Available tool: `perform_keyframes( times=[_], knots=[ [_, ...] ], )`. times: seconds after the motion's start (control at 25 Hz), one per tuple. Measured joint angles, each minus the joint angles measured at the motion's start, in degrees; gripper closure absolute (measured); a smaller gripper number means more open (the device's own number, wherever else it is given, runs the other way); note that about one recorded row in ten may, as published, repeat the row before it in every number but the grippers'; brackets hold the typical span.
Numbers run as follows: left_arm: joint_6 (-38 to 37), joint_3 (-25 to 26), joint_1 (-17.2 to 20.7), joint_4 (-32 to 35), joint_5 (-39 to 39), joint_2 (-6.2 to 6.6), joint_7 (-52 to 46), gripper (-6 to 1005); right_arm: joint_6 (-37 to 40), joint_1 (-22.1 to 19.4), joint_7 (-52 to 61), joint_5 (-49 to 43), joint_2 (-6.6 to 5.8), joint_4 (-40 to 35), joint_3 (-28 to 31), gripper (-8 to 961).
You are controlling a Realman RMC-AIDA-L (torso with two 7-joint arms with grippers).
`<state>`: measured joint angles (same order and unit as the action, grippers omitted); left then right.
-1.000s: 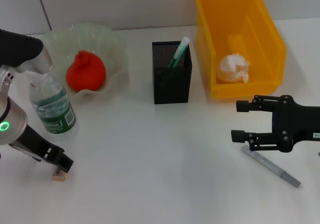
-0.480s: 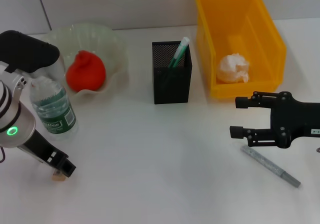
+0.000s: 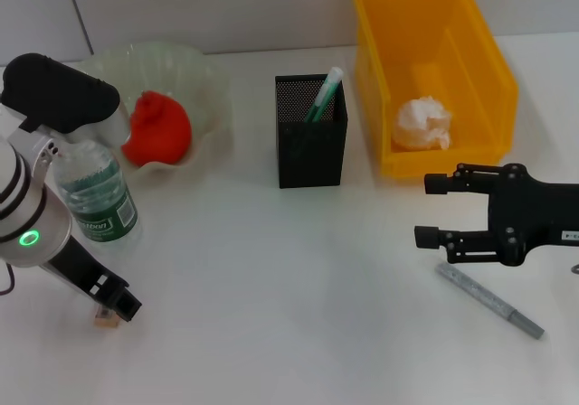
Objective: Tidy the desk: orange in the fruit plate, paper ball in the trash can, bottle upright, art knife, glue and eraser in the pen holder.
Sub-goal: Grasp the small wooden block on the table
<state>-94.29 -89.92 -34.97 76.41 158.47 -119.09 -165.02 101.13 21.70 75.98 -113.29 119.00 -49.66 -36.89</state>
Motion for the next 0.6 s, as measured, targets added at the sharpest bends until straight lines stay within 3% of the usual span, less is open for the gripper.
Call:
perform_keyframes(
  times=[0.6],
  knots=[
    [1.4, -2.0, 0.4, -0.5, 0.3, 0.16, 0.1, 315, 0.0, 0.7, 0.3, -0.2, 0.00, 0.0, -0.1, 190]
  ],
)
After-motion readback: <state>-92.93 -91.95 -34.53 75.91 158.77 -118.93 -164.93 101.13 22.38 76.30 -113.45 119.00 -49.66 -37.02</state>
